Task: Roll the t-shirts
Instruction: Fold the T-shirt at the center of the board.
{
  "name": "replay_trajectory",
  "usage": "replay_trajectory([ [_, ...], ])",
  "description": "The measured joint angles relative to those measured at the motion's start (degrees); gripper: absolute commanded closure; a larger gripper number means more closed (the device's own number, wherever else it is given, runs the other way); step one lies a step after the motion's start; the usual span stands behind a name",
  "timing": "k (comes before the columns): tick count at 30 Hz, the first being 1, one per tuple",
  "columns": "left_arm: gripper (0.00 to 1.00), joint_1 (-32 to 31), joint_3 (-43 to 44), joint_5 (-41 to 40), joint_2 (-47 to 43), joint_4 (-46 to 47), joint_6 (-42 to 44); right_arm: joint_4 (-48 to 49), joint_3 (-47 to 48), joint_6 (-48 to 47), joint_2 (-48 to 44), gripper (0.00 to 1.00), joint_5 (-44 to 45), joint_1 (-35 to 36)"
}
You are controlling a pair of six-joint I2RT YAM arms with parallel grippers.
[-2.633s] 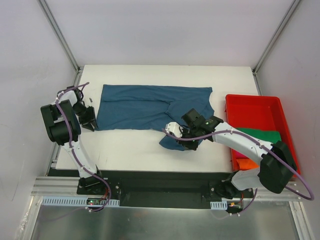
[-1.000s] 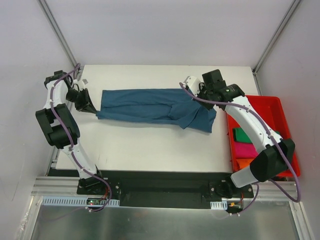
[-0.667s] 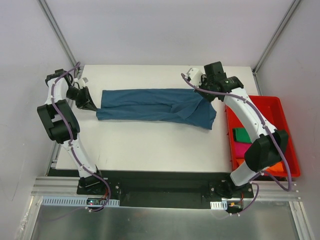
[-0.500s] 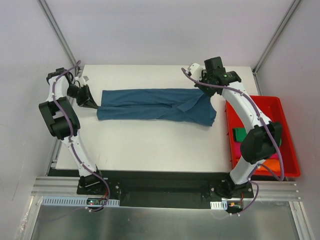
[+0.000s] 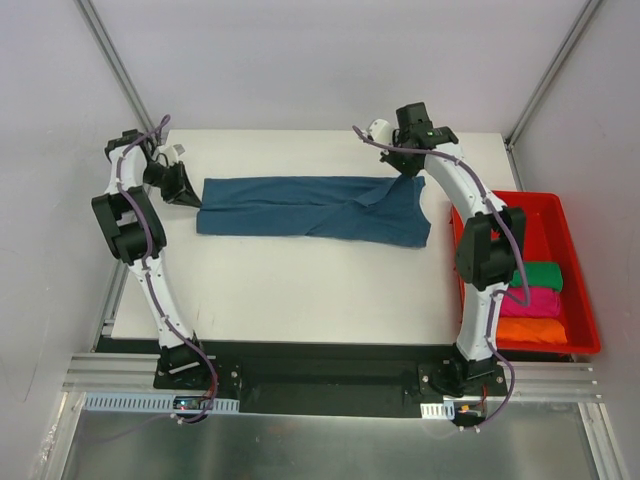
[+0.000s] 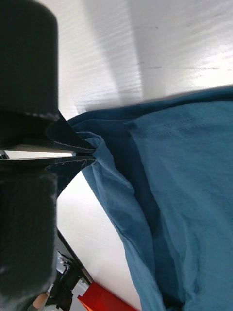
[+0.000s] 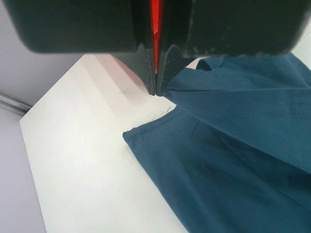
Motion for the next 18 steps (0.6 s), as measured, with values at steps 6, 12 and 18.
replay_trajectory([
  [6, 1.00, -1.6, 2.3, -0.4, 1.9, 0.6, 0.0, 0.1, 4.6, -0.5, 4.1, 0.99, 0.5, -1.4],
  [12, 1.00, -2.9, 3.3, -3.3, 2.1, 1.4, -0.1, 0.1, 7.2, -0.8, 6.8, 0.99, 0.7, -1.6],
  [18, 1.00, -3.1, 3.3, -6.5, 2.1, 1.5, -0.2, 0.8, 9.2, -1.6, 9.4, 0.99, 0.8, -1.5],
])
